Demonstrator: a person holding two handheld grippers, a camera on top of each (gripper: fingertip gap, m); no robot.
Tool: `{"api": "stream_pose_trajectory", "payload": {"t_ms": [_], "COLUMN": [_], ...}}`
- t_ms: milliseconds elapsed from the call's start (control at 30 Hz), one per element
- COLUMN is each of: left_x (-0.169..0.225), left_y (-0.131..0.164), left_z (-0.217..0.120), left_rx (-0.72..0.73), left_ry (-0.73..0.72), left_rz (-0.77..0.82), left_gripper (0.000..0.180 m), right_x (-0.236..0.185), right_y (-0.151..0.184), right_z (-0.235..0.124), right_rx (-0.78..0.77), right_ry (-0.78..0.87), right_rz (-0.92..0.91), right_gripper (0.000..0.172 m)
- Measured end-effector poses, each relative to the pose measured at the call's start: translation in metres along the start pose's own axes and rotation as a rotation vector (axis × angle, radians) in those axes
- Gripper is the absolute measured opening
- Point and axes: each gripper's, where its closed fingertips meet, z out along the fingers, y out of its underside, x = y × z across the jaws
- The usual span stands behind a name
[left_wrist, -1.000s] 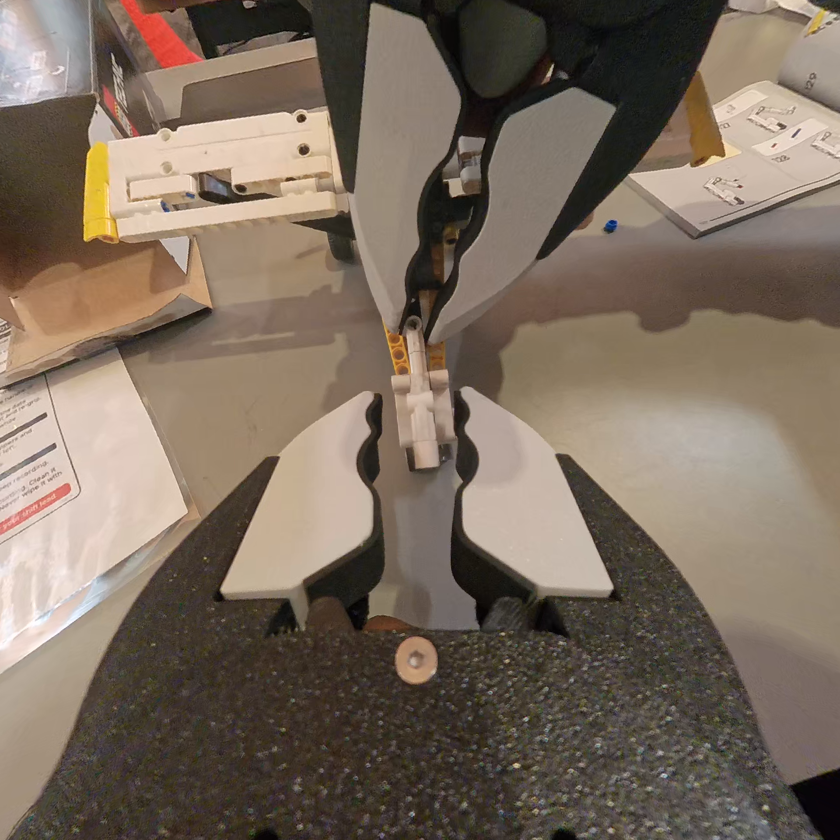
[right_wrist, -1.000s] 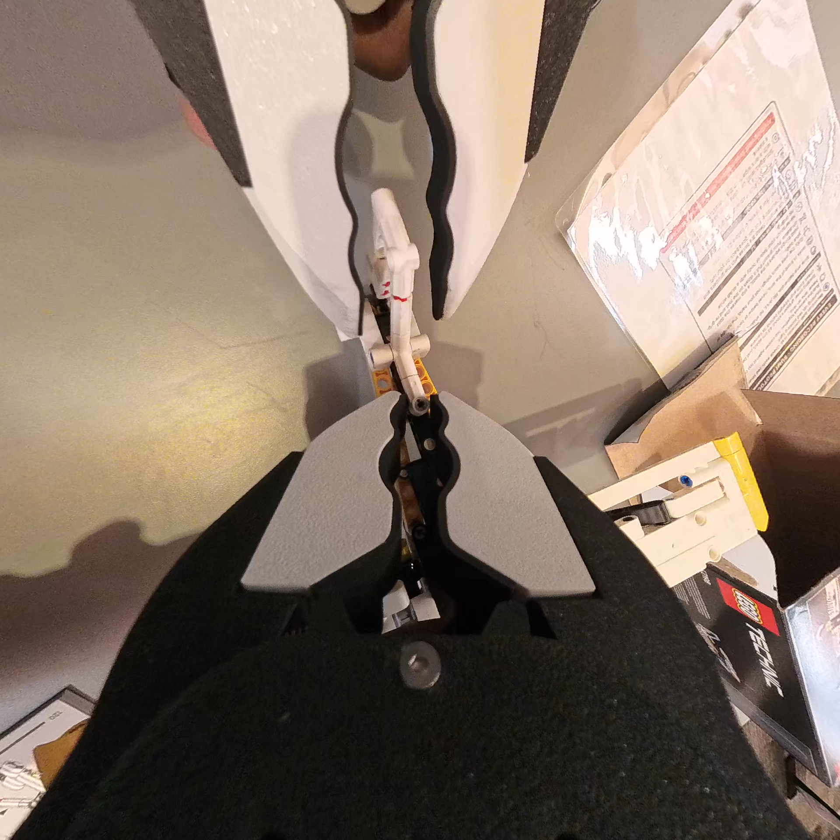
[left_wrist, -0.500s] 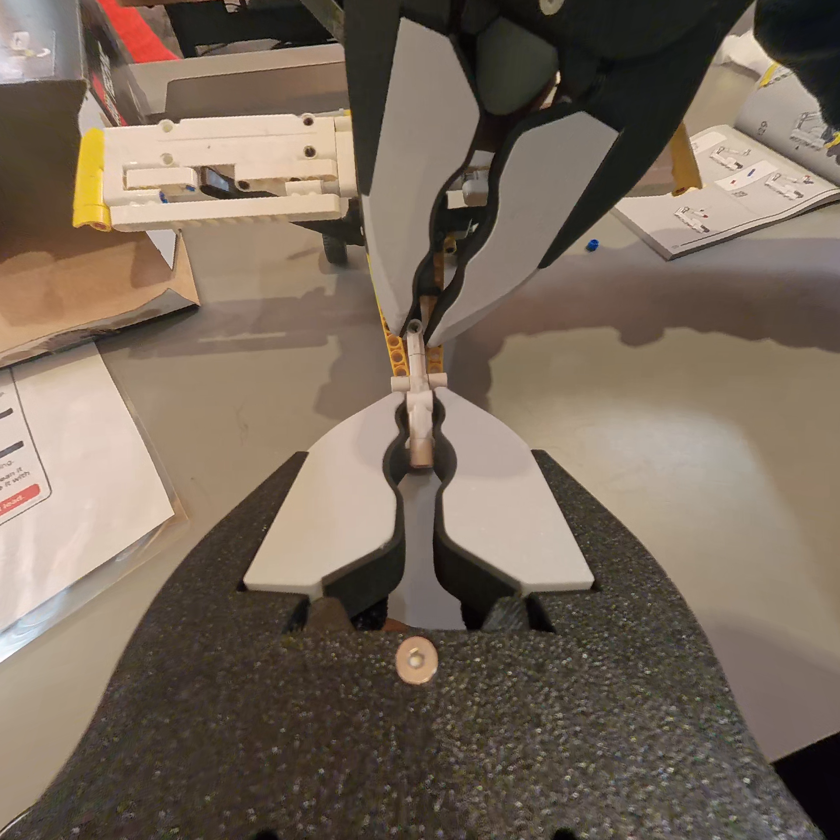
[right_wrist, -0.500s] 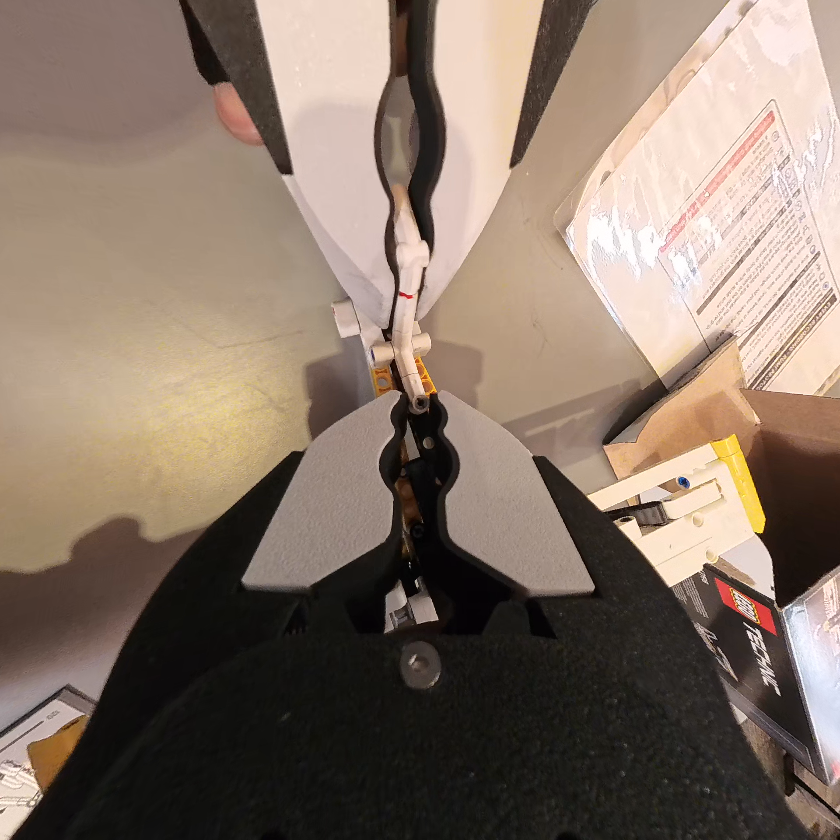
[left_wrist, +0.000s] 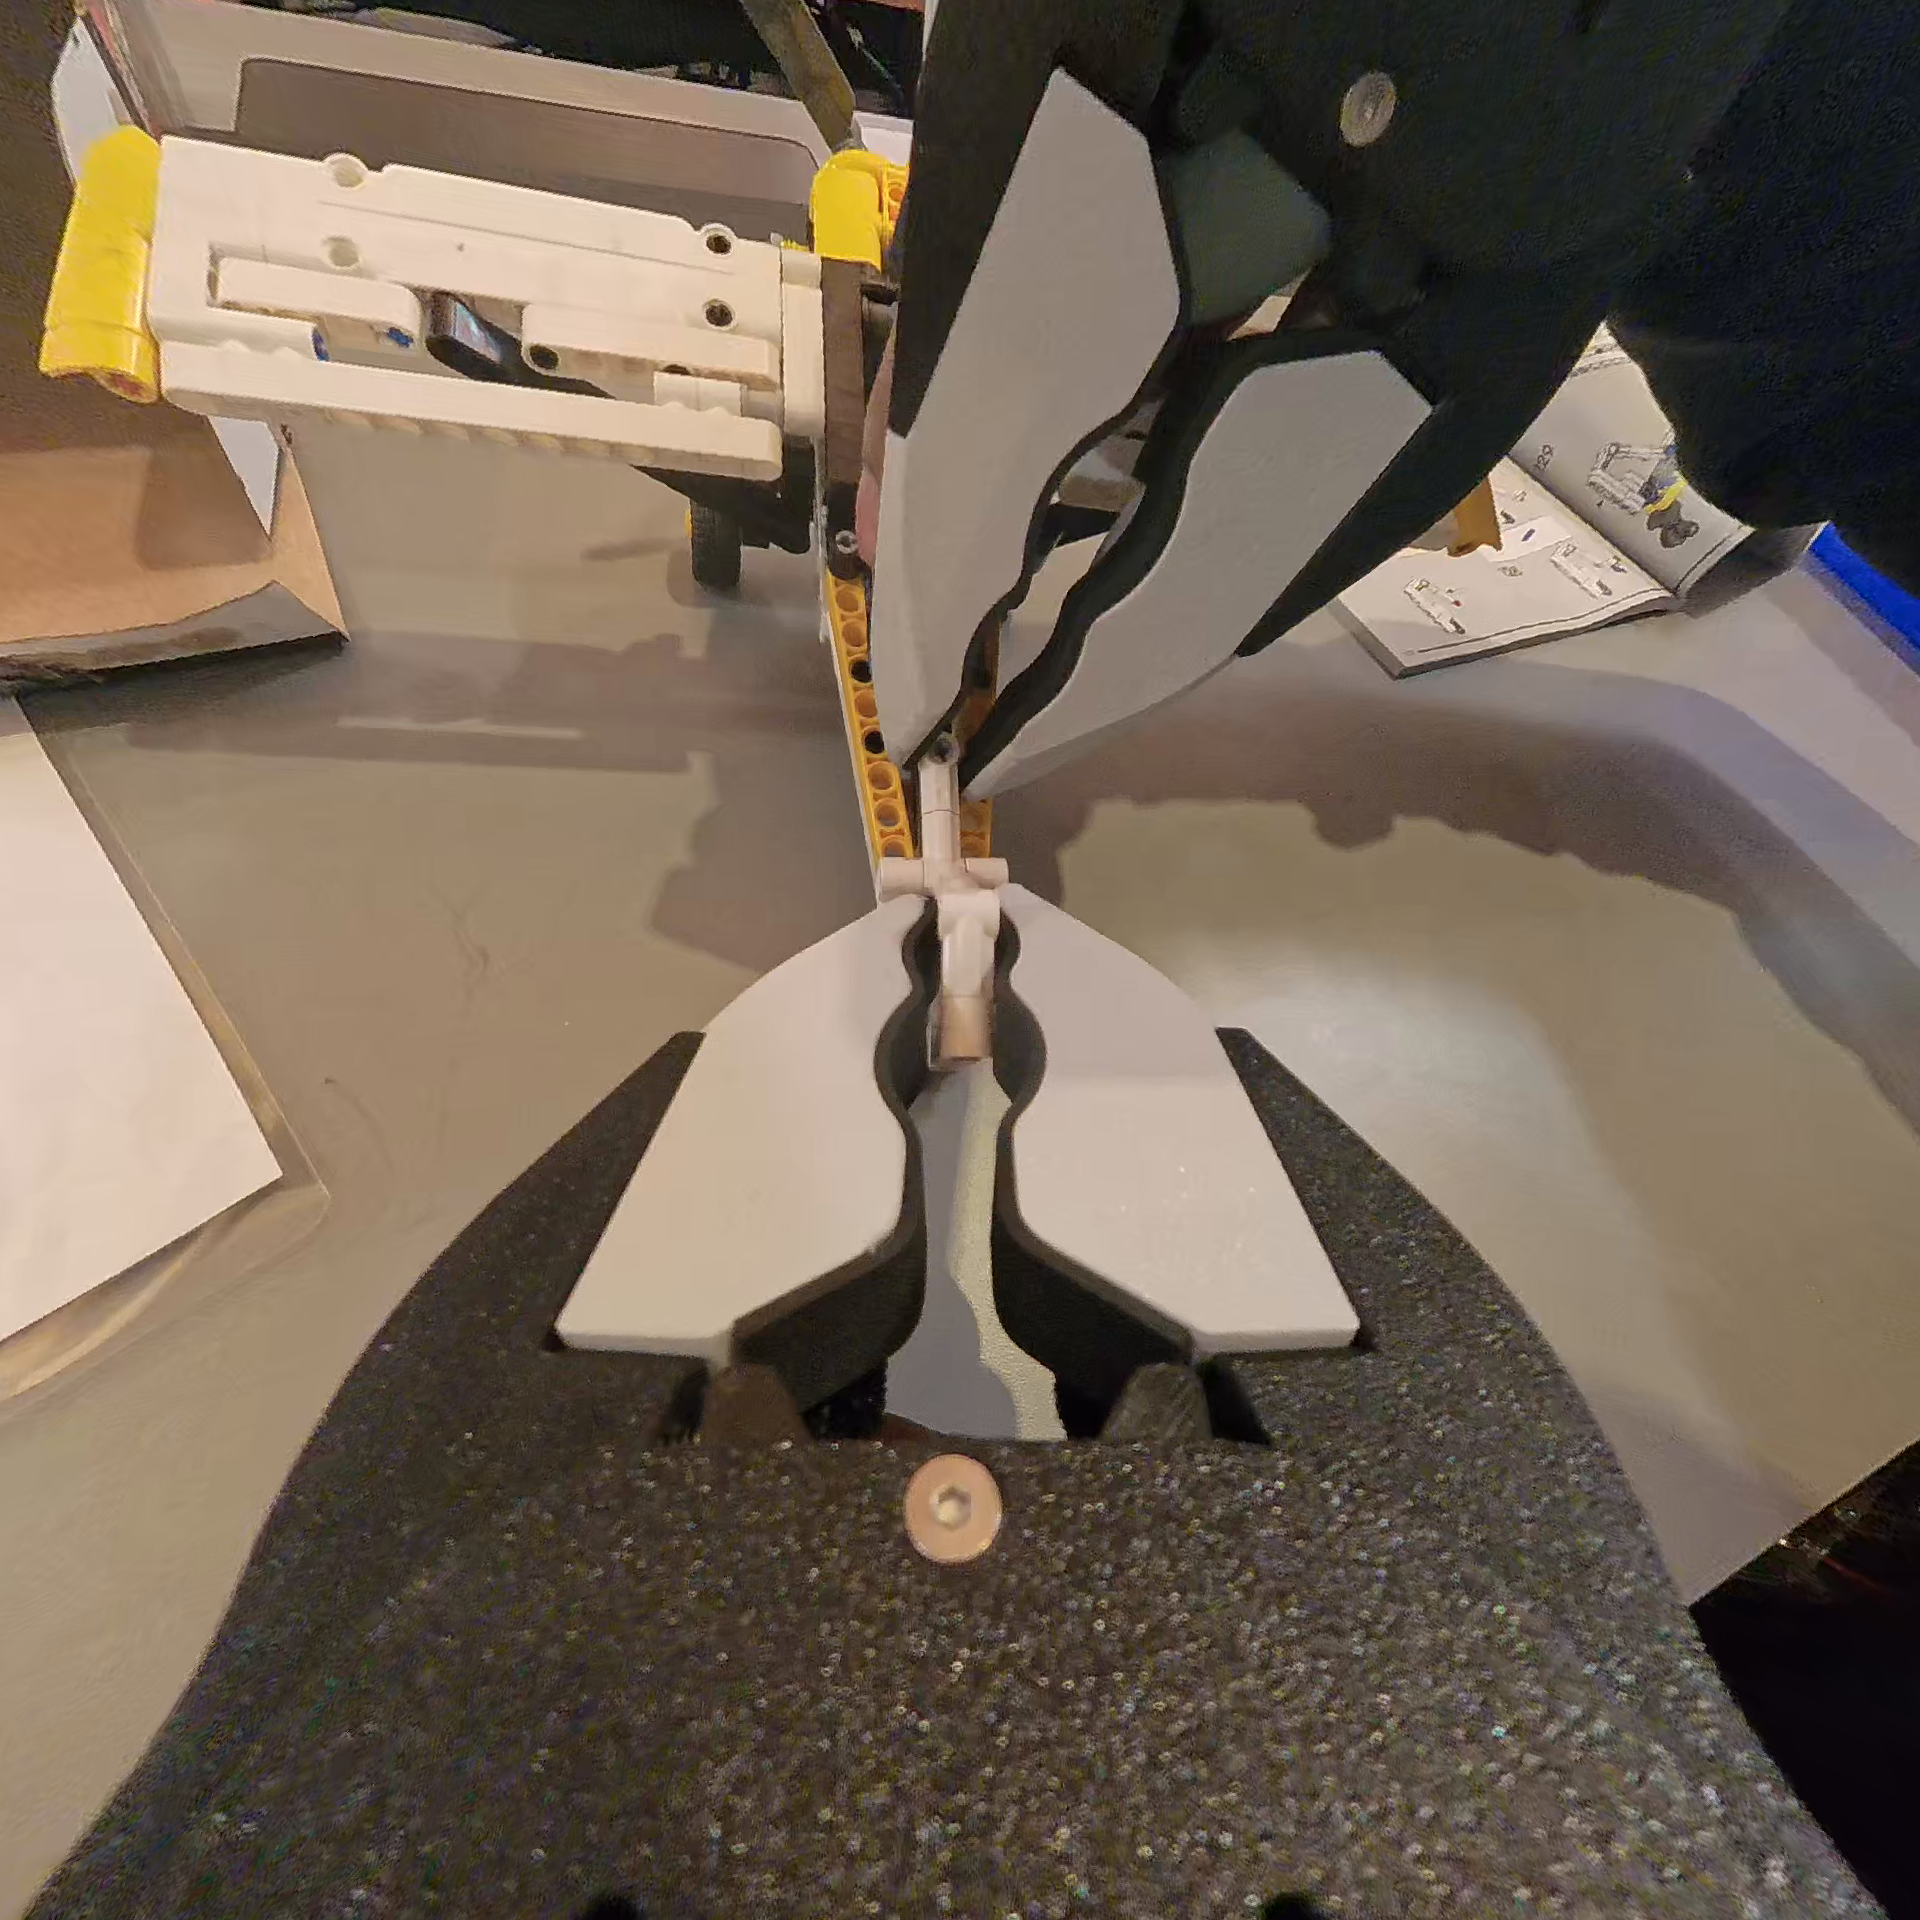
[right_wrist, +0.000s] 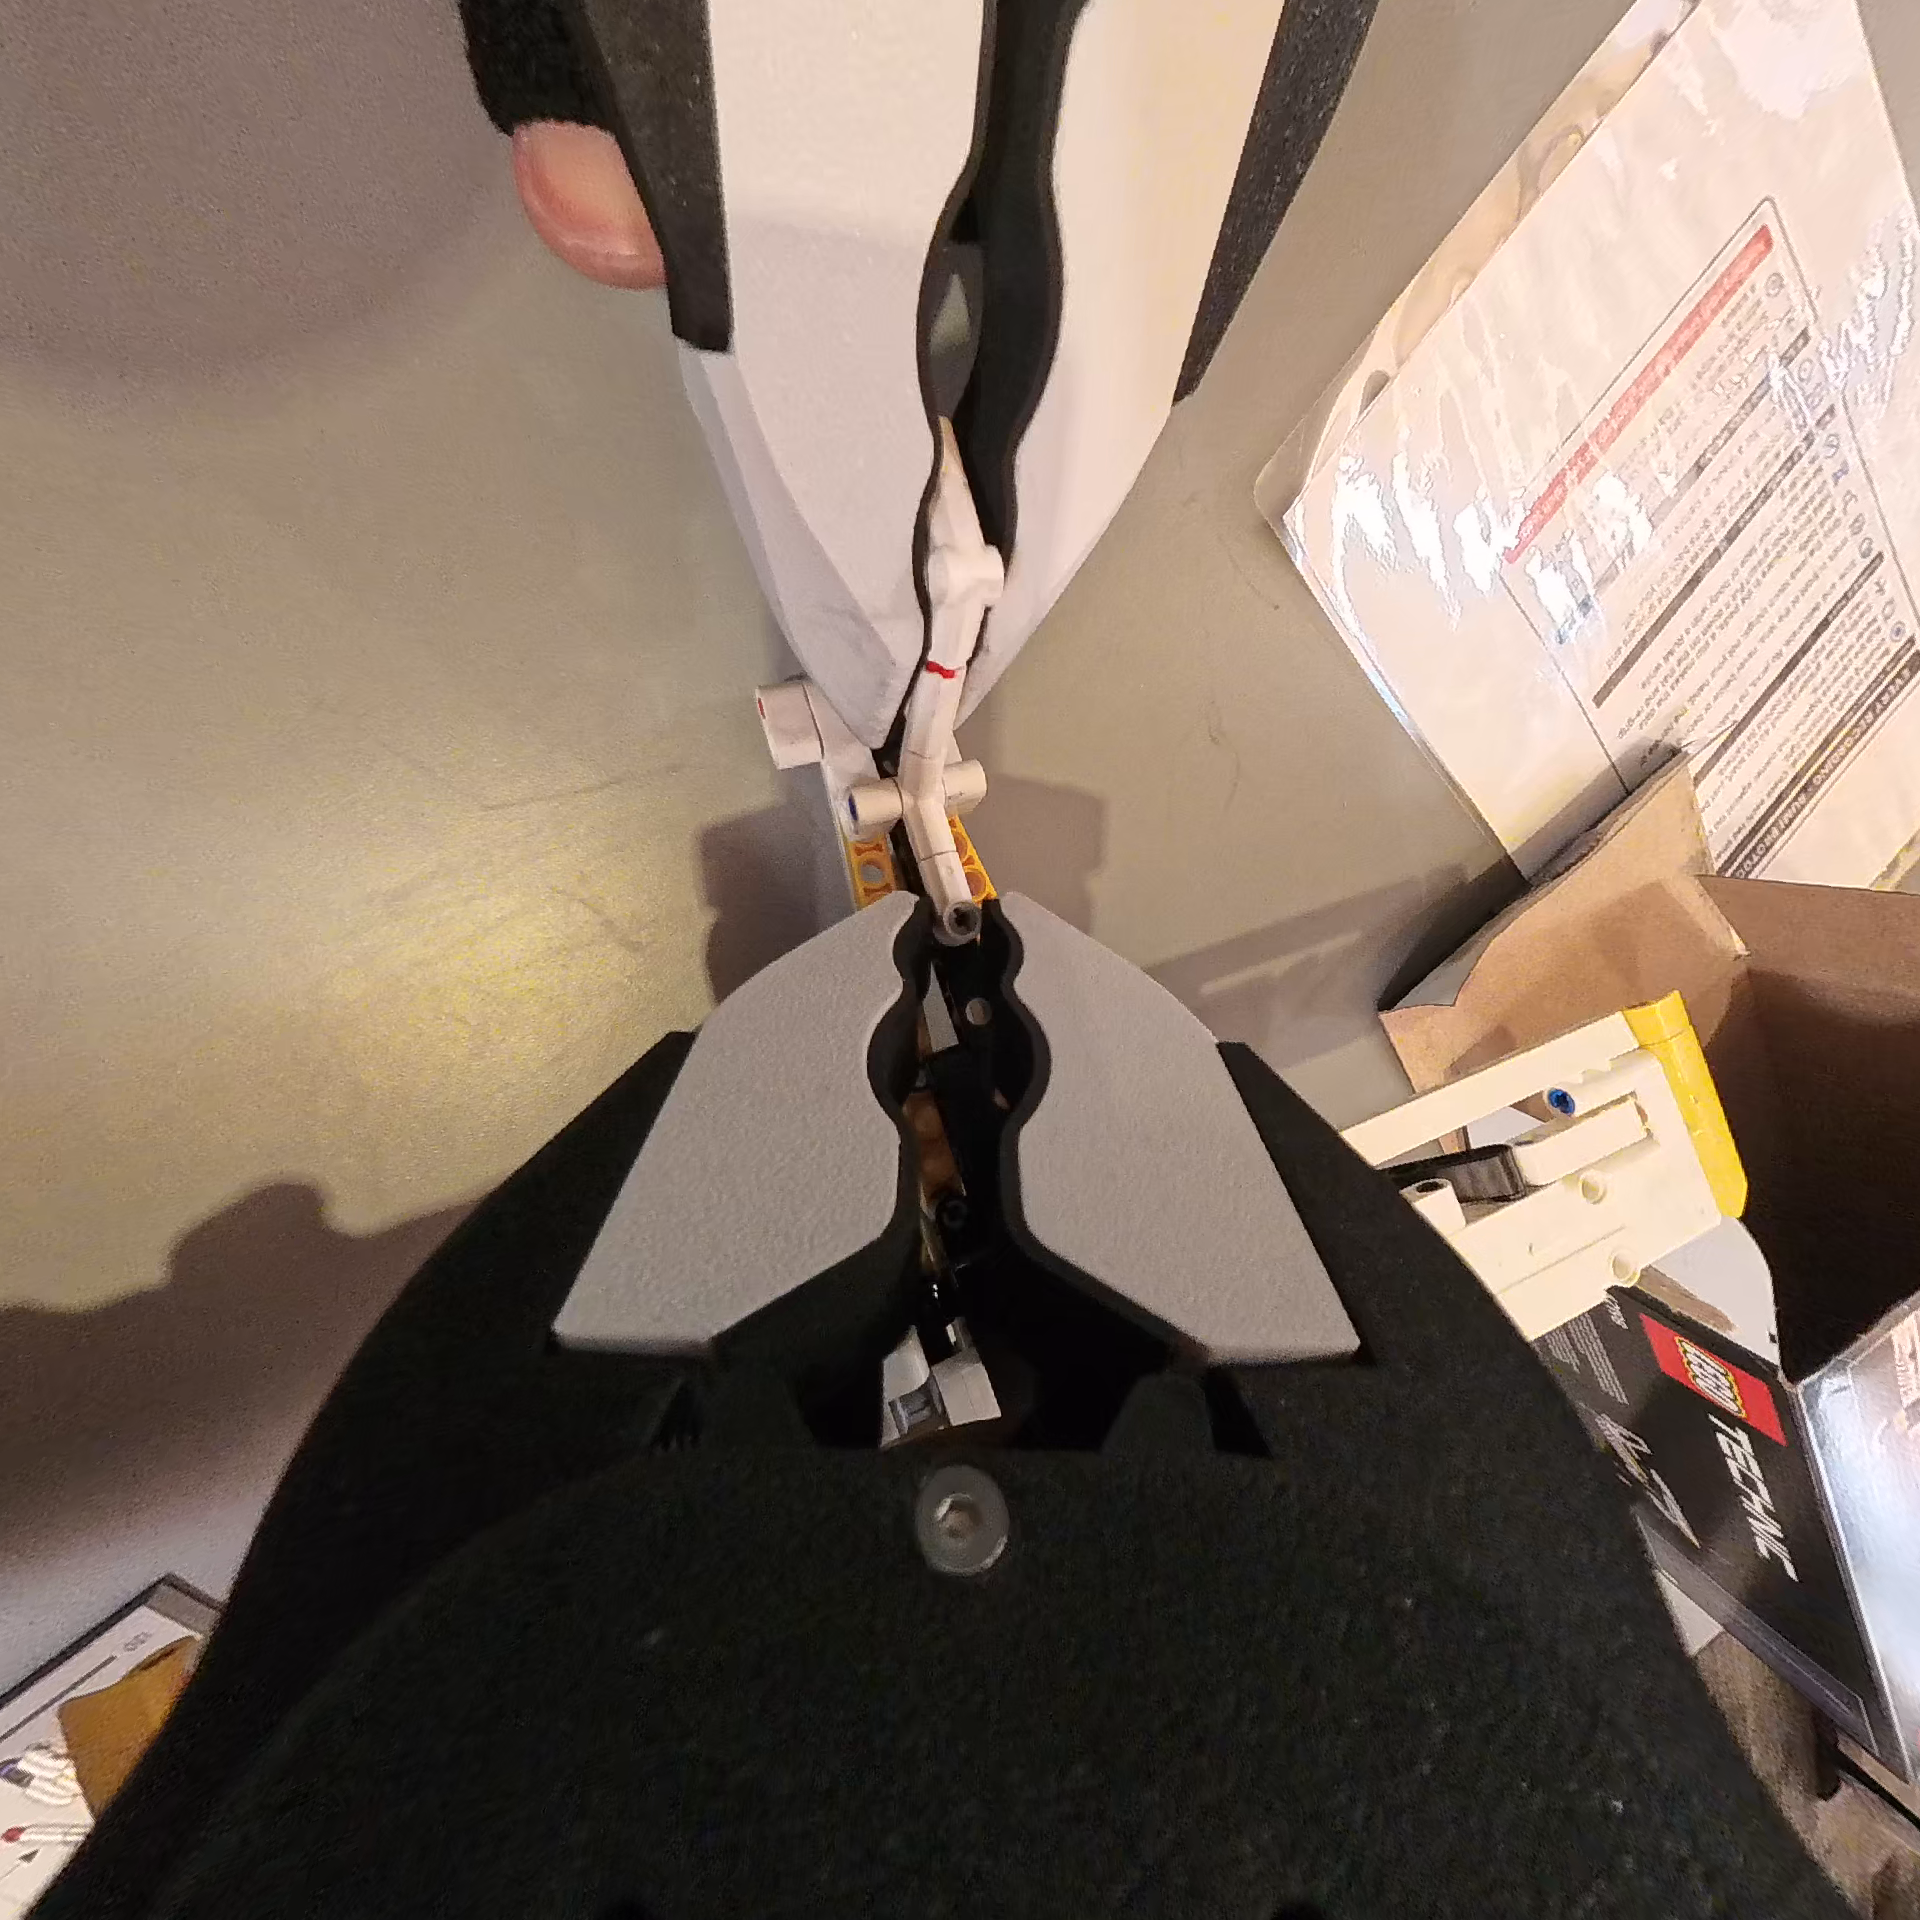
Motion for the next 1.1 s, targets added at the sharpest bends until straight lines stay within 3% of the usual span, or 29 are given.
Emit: {"api": "stream_pose_trajectory", "payload": {"t_ms": [533,733,933,1100], "left_x": [0.000,0.002,0.012,0.037], "left_y": [0.000,0.001,0.003,0.006], "left_z": [0.001,0.002,0.004,0.009], "left_rx": [-0.019,-0.028,-0.029,-0.020], "left_ry": [-0.060,-0.121,-0.162,-0.145], "left_rz": [0.071,0.110,0.149,0.194], "left_gripper": [0.008,0.008,0.011,0.020], "right_x": [0.000,0.003,-0.041,-0.089], "right_y": [0.000,0.019,0.013,0.004], "right_z": [0.000,-0.014,-0.037,-0.029], "right_rx": [-0.018,-0.228,-0.190,-0.047], "right_ry": [0.033,0.250,0.393,0.388], "right_rz": [0.032,0.107,0.244,0.449], "right_gripper": [0.009,0.015,0.017,0.017]}}
